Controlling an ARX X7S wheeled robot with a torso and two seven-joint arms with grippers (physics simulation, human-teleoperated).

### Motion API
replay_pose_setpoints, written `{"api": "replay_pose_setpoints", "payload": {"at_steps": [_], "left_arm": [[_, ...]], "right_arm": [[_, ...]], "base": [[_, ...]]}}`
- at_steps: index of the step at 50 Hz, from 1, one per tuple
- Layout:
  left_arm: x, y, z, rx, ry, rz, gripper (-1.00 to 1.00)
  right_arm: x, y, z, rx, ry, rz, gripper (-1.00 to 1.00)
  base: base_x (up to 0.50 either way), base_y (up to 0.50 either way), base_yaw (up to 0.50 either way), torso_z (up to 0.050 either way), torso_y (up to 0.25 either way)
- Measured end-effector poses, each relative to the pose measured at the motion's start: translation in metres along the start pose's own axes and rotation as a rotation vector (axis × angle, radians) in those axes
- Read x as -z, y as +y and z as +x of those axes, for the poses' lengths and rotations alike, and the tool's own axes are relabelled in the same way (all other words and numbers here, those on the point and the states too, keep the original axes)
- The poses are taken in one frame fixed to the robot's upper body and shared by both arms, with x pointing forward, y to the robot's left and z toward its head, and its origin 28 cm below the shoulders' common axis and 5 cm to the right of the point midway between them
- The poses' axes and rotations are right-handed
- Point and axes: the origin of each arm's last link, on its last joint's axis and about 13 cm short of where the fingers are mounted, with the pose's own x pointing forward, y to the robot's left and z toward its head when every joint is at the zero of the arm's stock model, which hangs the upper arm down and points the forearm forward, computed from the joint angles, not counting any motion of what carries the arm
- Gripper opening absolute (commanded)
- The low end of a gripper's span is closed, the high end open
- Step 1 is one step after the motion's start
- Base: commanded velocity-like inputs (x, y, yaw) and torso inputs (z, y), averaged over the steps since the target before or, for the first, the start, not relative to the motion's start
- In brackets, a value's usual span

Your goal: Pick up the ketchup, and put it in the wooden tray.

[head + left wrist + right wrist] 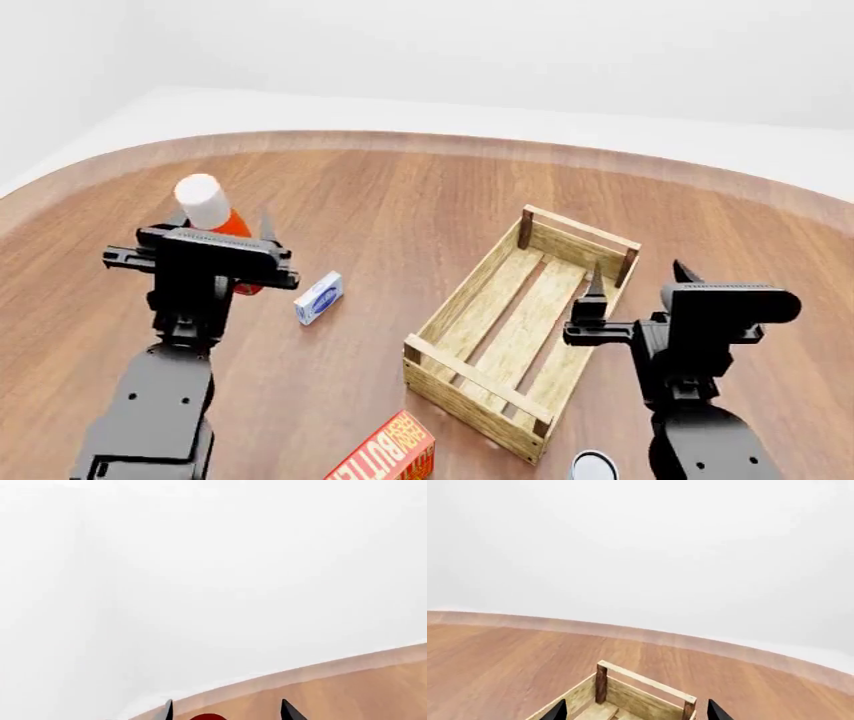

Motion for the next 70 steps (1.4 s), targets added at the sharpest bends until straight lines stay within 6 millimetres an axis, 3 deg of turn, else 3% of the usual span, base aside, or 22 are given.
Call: {"api": "replay_pose_setpoints", "payload": {"at_steps": [6, 13, 20, 26, 31, 36, 70], "left_arm": [[-0.034, -0.014, 0.039, 0.115, -0.075, -0.03, -1.0], [-0.071, -0.034, 0.07, 0.244, -0.108, -0.084, -1.0], [-0.094, -0.06, 0.1, 0.402, -0.107, -0.15, -1.0], [-0.11, -0.094, 0.118, 0.573, -0.087, -0.204, -1.0], [-0.119, -0.118, 0.123, 0.689, -0.054, -0.232, -1.0], [-0.122, -0.129, 0.124, 0.733, -0.017, -0.238, -1.0], [-0.127, -0.143, 0.118, 0.733, 0.074, -0.23, -1.0]], "right_arm": [[-0.01, -0.005, 0.007, 0.007, -0.017, 0.001, 1.0], [-0.027, -0.009, 0.004, 0.011, -0.036, 0.003, 1.0], [-0.04, -0.014, 0.003, 0.026, -0.048, -0.007, 1.0], [-0.051, -0.019, 0.003, 0.038, -0.065, -0.002, 1.0], [-0.058, -0.023, 0.001, 0.045, -0.073, 0.001, 1.0], [-0.065, -0.027, -0.001, 0.051, -0.083, 0.001, 1.0], [-0.072, -0.042, -0.019, 0.14, -0.082, 0.009, 1.0]], "base": [[0.0, 0.0, 0.0, 0.0, 0.0], [0.0, 0.0, 0.0, 0.0, 0.0], [0.0, 0.0, 0.0, 0.0, 0.0], [0.0, 0.0, 0.0, 0.0, 0.0], [0.0, 0.0, 0.0, 0.0, 0.0], [0.0, 0.0, 0.0, 0.0, 0.0], [0.0, 0.0, 0.0, 0.0, 0.0]]}}
